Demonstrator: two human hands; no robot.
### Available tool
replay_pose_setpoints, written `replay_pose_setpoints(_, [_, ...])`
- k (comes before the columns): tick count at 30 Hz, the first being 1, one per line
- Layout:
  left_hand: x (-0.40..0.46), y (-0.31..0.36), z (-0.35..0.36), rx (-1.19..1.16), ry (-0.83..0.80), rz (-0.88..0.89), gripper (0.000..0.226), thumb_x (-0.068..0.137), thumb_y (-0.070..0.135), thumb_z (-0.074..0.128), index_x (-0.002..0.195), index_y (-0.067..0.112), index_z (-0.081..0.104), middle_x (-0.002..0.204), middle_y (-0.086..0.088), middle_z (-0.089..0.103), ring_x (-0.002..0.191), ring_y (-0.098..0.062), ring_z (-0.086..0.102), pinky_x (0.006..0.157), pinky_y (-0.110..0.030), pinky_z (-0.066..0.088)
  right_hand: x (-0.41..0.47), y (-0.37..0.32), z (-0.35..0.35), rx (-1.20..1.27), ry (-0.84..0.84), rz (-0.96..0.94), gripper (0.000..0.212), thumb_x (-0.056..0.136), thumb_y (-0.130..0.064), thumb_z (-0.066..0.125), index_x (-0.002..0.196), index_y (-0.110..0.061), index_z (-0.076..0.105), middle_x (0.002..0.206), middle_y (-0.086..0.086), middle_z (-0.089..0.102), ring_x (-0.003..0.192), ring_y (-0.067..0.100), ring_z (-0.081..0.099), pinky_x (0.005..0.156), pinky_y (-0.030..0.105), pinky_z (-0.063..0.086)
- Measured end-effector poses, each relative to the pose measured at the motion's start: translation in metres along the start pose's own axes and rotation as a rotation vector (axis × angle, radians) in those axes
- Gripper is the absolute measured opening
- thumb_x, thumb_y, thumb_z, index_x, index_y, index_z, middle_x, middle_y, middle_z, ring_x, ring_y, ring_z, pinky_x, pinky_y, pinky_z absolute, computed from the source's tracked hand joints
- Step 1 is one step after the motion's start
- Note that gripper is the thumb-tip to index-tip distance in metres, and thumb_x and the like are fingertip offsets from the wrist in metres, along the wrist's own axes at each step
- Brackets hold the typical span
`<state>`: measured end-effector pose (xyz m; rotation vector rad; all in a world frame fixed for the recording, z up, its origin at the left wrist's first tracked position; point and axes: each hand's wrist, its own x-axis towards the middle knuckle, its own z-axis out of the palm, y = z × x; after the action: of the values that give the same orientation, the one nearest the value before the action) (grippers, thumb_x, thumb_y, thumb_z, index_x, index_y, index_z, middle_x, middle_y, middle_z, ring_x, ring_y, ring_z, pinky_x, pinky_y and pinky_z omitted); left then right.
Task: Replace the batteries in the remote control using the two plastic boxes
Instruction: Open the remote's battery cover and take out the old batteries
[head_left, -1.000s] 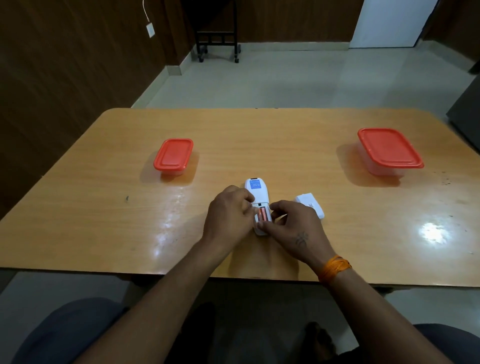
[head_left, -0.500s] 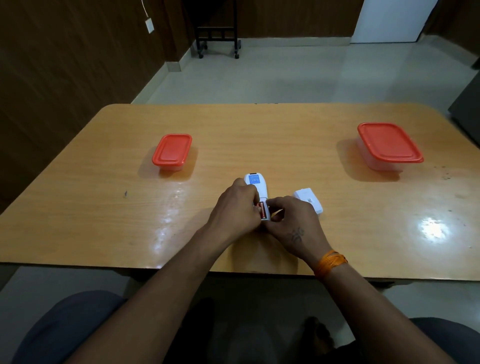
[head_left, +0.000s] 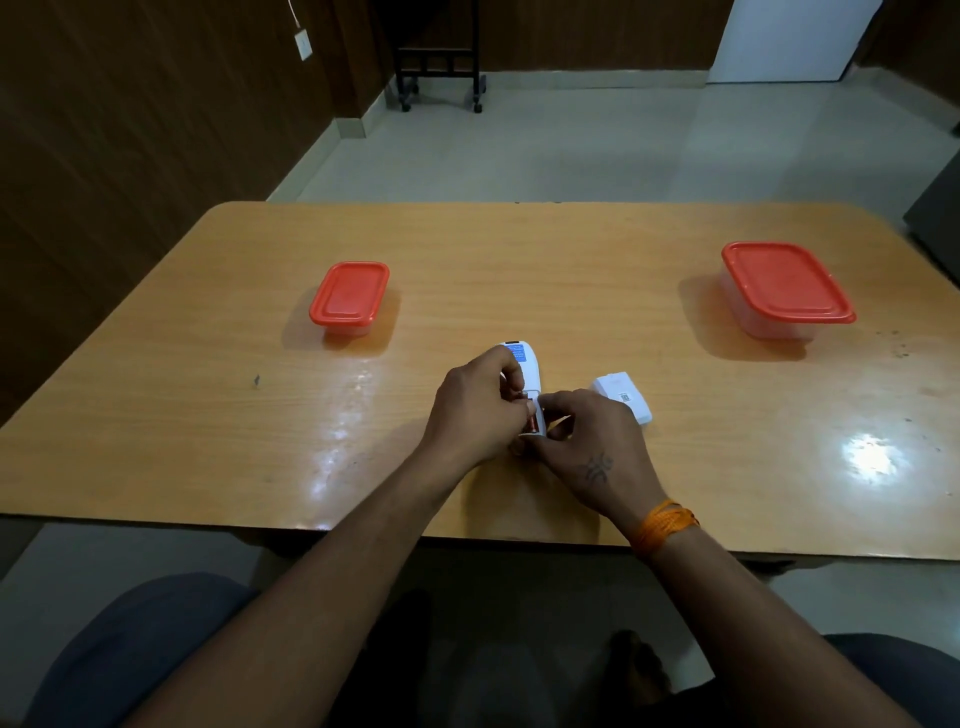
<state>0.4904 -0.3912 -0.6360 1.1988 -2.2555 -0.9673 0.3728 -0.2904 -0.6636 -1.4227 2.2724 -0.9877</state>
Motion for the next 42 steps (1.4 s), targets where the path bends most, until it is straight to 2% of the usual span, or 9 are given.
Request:
replay_pose_setpoints(7, [0.006,0.000,-0.011,0.175,0.025,0.035,0.030,0.084,0.012,0.069,0.113,0.018,0.078,0.102,0.000,0.077,0.097,-0.019,0.070,0.079,-0.025,0.049,0.006,0.000,-0.010,-0.051,-0.006,-0.009,0.049,0.085,-0.033,0.083,0.129,-0.015,0.072,0.118,0.001,0.075,0.095,0.016,0.071,0.086,0.031,0.053])
replay_pose_setpoints(11, [0.008,-0.001,-0.010,0.312,-0.056,0.073,0.033,0.084,0.013,0.069,0.115,0.011,0.079,0.111,-0.009,0.077,0.104,-0.027,0.071,0.087,-0.033,0.056,0.020,-0.003,-0.021,-0.246,-0.047,-0.232,0.030,0.088,-0.027,0.077,0.116,-0.017,0.078,0.124,0.003,0.075,0.109,0.024,0.070,0.091,0.035,0.053])
replay_pose_setpoints(14, [0.009,-0.003,-0.010,0.343,-0.090,0.091,0.024,0.084,0.016,0.070,0.106,0.009,0.079,0.104,-0.011,0.076,0.098,-0.027,0.071,0.084,-0.037,0.059,0.032,-0.011,-0.030,-0.397,-0.225,-0.370,0.019,0.091,-0.027,0.068,0.107,-0.021,0.078,0.114,0.000,0.076,0.094,0.024,0.069,0.082,0.038,0.054])
replay_pose_setpoints(19, [0.009,-0.004,-0.009,0.386,-0.121,0.138,0.016,0.084,0.019,0.070,0.094,0.010,0.078,0.090,-0.009,0.072,0.085,-0.028,0.068,0.076,-0.038,0.057,0.051,-0.025,-0.041,-0.663,-0.396,-0.517,0.022,0.095,-0.032,0.063,0.109,-0.023,0.076,0.106,0.001,0.078,0.094,0.027,0.071,0.080,0.042,0.056])
replay_pose_setpoints(24, [0.008,0.000,-0.013,0.437,-0.148,0.143,0.014,0.080,0.020,0.068,0.070,0.011,0.064,0.060,0.002,0.044,0.063,-0.025,0.049,0.058,-0.032,0.032,0.060,-0.052,-0.047,-0.922,-0.519,-0.645,0.019,0.099,-0.025,0.058,0.105,-0.016,0.074,0.101,0.011,0.075,0.089,0.033,0.069,0.069,0.035,0.045])
replay_pose_setpoints(28, [0.008,0.000,-0.013,0.437,-0.161,0.160,0.022,0.082,0.021,0.068,0.065,0.017,0.055,0.061,0.004,0.041,0.057,-0.019,0.043,0.055,-0.032,0.029,0.062,-0.055,-0.054,-0.891,-0.543,-0.683,0.016,0.097,-0.027,0.064,0.098,-0.014,0.073,0.094,0.012,0.074,0.074,0.030,0.058,0.066,0.032,0.034])
replay_pose_setpoints(33, [0.010,-0.001,-0.013,0.449,-0.150,0.178,0.012,0.085,0.015,0.062,0.073,0.014,0.063,0.066,0.000,0.046,0.072,-0.030,0.054,0.058,-0.032,0.034,0.063,-0.042,-0.054,-0.764,-0.484,-0.753,0.016,0.089,-0.032,0.067,0.082,-0.017,0.065,0.078,0.007,0.070,0.064,0.030,0.055,0.058,0.032,0.036])
replay_pose_setpoints(37, [0.008,0.001,-0.017,0.407,-0.168,0.179,0.009,0.088,0.013,0.063,0.079,0.016,0.064,0.085,-0.013,0.065,0.082,-0.032,0.062,0.067,-0.033,0.046,0.054,-0.029,-0.050,-0.588,-0.438,-0.806,0.022,0.088,-0.027,0.072,0.108,-0.020,0.065,0.086,0.000,0.073,0.064,0.024,0.063,0.056,0.035,0.050])
replay_pose_setpoints(42, [0.009,0.001,-0.022,0.360,-0.177,0.163,0.013,0.086,0.013,0.061,0.083,0.009,0.073,0.079,-0.010,0.060,0.075,-0.030,0.056,0.063,-0.032,0.040,0.051,-0.016,-0.044,-0.541,-0.344,-0.850,0.022,0.090,-0.021,0.068,0.112,-0.022,0.068,0.089,0.002,0.068,0.070,0.025,0.063,0.055,0.037,0.052])
